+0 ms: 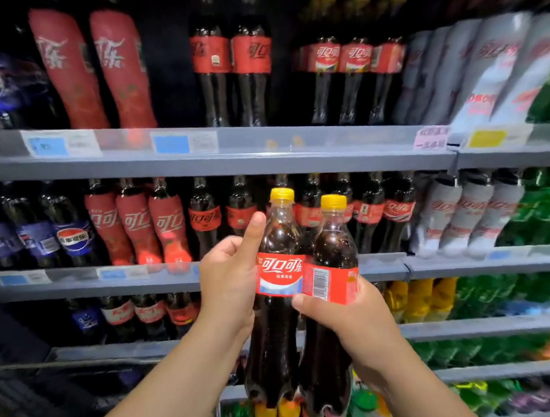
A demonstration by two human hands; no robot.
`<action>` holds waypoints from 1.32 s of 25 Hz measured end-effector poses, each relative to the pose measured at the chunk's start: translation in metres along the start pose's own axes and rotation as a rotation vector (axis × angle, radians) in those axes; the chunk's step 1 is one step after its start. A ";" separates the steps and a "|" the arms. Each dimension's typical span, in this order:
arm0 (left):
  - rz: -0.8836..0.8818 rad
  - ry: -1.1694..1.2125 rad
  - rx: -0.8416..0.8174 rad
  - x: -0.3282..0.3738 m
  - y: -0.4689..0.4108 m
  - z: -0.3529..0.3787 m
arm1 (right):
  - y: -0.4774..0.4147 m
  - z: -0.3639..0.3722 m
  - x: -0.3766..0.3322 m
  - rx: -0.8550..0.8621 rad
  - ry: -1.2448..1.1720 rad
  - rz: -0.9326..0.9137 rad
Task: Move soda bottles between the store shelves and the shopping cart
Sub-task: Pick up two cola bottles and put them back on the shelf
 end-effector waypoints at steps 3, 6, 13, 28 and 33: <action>0.102 -0.082 0.011 0.008 -0.003 0.040 | -0.020 -0.037 -0.011 -0.001 -0.034 -0.012; 0.149 -0.096 -0.106 0.012 -0.005 0.077 | -0.038 -0.064 -0.025 0.023 -0.068 -0.072; 0.290 -0.206 -0.701 0.025 -0.003 0.153 | -0.074 -0.109 -0.080 0.063 -0.064 -0.227; 0.884 -0.203 -0.384 0.137 -0.038 0.204 | -0.100 -0.164 -0.201 0.015 0.184 -0.573; 1.069 -0.186 -0.364 0.169 -0.054 0.207 | -0.110 -0.189 -0.247 0.165 0.244 -0.797</action>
Point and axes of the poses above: each hand's wrist, its own y-axis away from the middle knuckle, its own z-axis out of the palm, x = y × z, the point moved 8 cm from there along -y, towards the middle knuckle
